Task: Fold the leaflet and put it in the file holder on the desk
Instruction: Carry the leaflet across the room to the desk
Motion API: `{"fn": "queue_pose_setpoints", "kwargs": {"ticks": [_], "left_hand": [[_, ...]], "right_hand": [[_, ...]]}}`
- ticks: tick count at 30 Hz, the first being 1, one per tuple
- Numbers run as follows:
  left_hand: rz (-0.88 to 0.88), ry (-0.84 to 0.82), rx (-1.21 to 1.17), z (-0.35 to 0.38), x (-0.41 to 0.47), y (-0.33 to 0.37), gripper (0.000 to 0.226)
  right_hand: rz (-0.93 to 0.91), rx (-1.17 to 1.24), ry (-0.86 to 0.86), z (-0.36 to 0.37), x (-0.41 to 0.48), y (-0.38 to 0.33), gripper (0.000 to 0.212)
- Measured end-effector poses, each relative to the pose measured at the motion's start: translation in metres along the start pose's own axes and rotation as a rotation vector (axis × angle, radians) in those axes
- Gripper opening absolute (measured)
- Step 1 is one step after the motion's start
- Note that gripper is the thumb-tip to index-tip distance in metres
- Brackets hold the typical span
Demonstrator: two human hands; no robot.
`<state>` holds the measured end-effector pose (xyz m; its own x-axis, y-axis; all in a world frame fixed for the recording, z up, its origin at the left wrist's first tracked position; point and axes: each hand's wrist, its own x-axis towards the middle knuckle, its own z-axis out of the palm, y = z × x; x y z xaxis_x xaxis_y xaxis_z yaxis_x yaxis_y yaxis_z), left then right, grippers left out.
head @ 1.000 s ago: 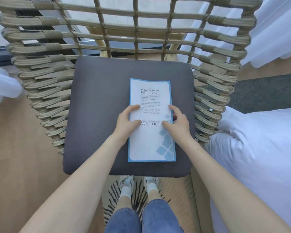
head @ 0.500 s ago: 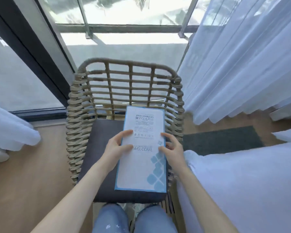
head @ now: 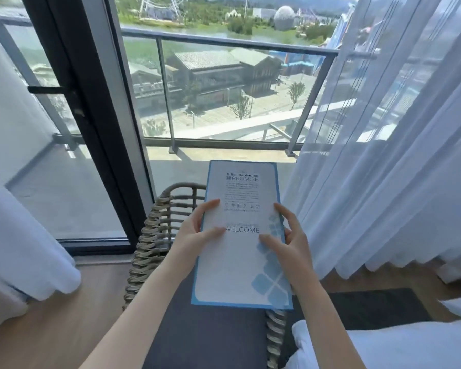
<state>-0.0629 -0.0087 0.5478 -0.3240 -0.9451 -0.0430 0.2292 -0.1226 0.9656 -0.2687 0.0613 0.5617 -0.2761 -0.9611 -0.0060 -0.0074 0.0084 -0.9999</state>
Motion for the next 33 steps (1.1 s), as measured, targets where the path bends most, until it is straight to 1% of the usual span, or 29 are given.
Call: {"fn": "queue_pose_setpoints", "kwargs": {"ticks": [6,11,16,19,22,27,33], "left_hand": [[0.019,0.103,0.011,-0.012,-0.039,-0.011,0.056],[0.045,0.227,0.026,-0.032,-0.065,-0.002,0.053],[0.098,0.470,0.036,-0.072,-0.110,0.012,0.053],[0.136,0.621,0.019,-0.101,-0.149,0.022,0.055],[0.188,0.805,0.057,-0.127,-0.195,0.033,0.055],[0.243,1.071,0.103,-0.169,-0.284,0.045,0.054],[0.328,1.379,0.055,-0.216,-0.393,0.048,0.056]], "right_hand": [[0.010,0.002,-0.054,0.017,-0.014,0.011,0.069],[0.007,0.002,-0.165,0.043,-0.013,0.009,0.069],[0.012,-0.003,-0.385,0.101,-0.014,0.003,0.068],[0.005,0.003,-0.544,0.148,-0.022,0.000,0.069],[-0.010,0.001,-0.698,0.200,-0.040,-0.002,0.068],[-0.002,-0.012,-0.979,0.290,-0.090,-0.007,0.067],[0.032,-0.018,-1.287,0.398,-0.173,-0.007,0.066]]}}
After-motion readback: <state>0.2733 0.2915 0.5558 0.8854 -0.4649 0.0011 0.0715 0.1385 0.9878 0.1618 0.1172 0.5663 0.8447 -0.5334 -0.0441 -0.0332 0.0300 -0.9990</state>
